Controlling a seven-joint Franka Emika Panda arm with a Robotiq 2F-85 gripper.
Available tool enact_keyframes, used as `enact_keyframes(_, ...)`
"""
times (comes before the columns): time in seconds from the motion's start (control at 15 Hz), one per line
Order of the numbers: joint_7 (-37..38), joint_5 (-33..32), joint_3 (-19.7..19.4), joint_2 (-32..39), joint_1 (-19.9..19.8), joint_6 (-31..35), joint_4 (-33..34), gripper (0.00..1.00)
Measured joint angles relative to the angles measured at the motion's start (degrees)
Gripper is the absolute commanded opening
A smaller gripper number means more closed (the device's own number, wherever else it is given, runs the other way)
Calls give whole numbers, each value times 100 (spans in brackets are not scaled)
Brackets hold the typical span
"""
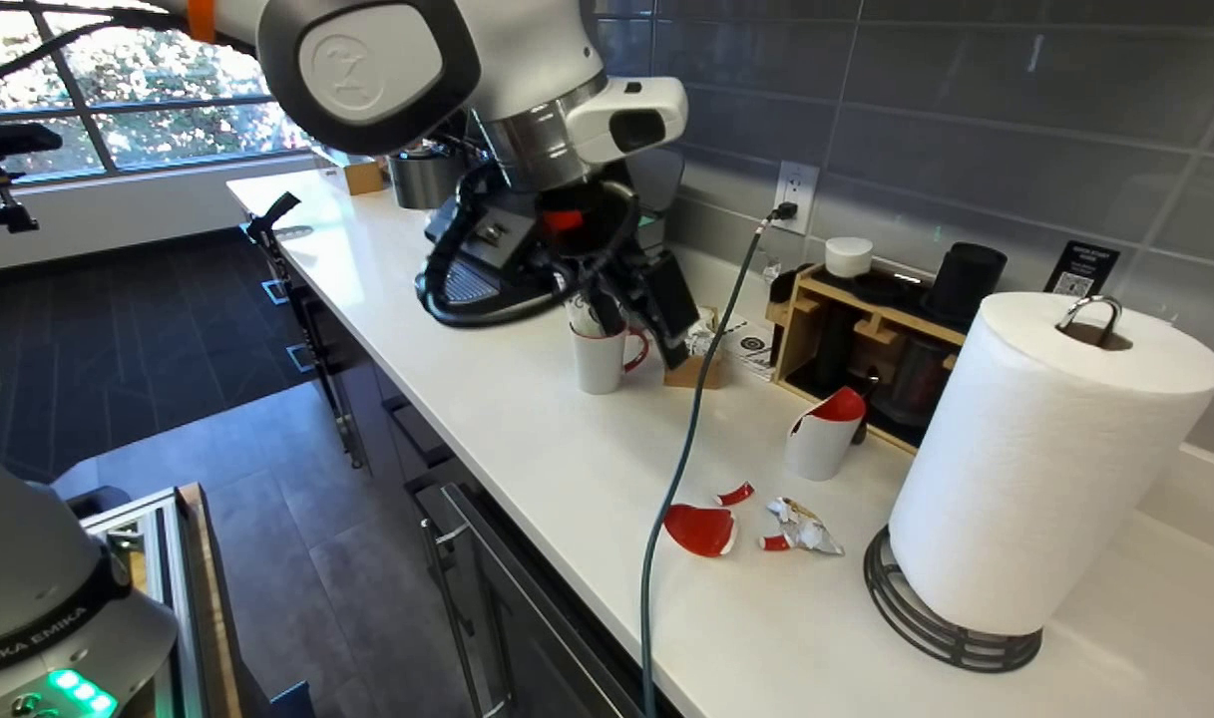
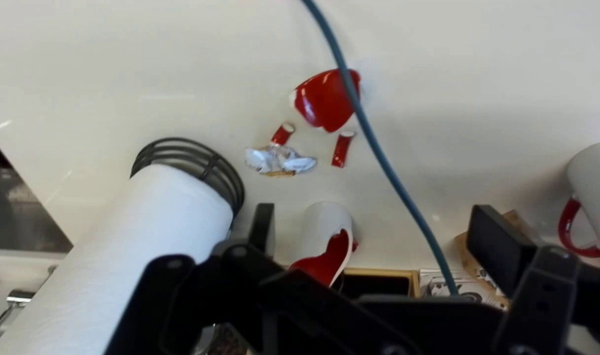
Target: Move the broken mug and place it to the right of the other mug
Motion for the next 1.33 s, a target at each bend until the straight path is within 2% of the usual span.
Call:
enact_keyframes(0.2,-1382,769,-1198,11,843,410,201,100)
enact_keyframes(0.33,-1854,1153,-1582,22,1198,410,373,100)
enact_keyframes(0.73,-1899,1222,-1625,50,1320,410,425,100)
enact_keyframes(0.93,-2026,1352,-1183,95,929,456,435,100)
enact_keyframes(1.13,-2587,2036,-890,413,770,933,614,100)
enact_keyframes(1.33,-3222,3130,-1064,1135,959,1203,1069,100)
